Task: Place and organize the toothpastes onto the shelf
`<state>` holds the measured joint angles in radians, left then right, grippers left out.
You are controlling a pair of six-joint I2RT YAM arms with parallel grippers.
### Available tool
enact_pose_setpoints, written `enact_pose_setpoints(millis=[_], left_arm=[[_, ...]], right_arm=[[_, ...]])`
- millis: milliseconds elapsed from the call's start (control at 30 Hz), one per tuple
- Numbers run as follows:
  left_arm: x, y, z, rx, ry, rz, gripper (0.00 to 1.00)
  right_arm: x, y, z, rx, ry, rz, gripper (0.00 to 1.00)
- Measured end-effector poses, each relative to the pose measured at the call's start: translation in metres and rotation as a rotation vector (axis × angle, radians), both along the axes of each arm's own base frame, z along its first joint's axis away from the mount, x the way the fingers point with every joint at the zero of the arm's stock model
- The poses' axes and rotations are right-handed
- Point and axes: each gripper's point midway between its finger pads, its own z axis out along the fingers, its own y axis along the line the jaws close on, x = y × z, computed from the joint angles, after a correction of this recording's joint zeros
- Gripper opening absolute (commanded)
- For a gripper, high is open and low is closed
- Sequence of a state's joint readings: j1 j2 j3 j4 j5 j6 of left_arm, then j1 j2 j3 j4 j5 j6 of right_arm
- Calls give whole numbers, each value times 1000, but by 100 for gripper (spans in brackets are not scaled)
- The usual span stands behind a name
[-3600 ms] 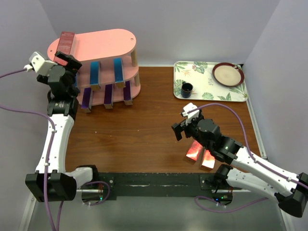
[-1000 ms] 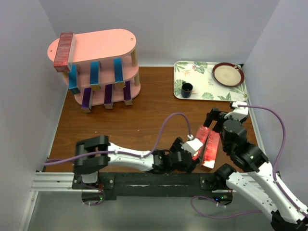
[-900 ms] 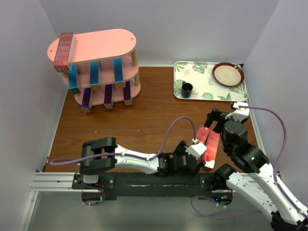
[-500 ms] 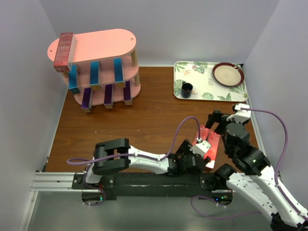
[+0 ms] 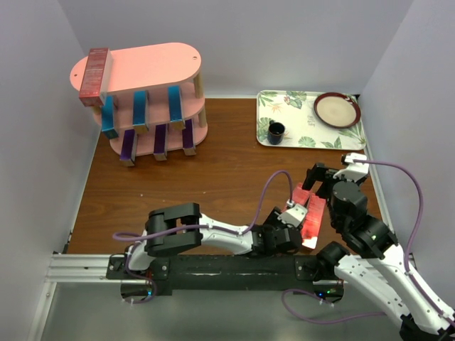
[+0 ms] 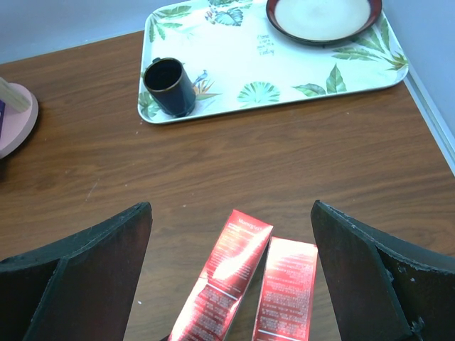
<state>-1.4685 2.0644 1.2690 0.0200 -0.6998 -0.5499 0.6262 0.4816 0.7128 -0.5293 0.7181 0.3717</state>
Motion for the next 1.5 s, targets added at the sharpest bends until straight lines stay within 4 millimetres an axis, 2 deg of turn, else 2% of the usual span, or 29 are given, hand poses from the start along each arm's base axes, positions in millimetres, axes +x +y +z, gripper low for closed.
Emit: enact_pose_setpoints(millis=[100,200,367,567,700,833,1033,1133,1333,1433,1500], left_arm=[[0,4,0,-24,0,8,33],[-1,18,0,-15,-2,13,25],[0,38,7,-7,-5,22,19],[12,54,35,-42,-22,50,15],[29,72,63,-67,-42,84,14],[54,95,101,-91,-81,125,14],[93,145,154,-80,-136,199,15],[108,163,185,-72,-151,215,17],[137,197,265,-77,-210,252,17],[154,221,308,-83,-250,288,17],[167,244,335,-87,-280,333,17]], right_arm=[[0,0,0,-2,-1,3,99],[1,1,1,-3,-4,4,99],[1,0,1,-5,-4,5,99],[0,0,2,-5,-9,5,99],[-2,-2,6,6,-25,5,98],[-5,-4,9,18,-41,4,99],[-6,-6,11,27,-57,-3,99],[-6,-6,10,26,-54,-2,98],[-6,-5,10,24,-52,-1,99],[-5,-5,9,21,-48,0,98],[-4,-3,7,17,-39,5,98]])
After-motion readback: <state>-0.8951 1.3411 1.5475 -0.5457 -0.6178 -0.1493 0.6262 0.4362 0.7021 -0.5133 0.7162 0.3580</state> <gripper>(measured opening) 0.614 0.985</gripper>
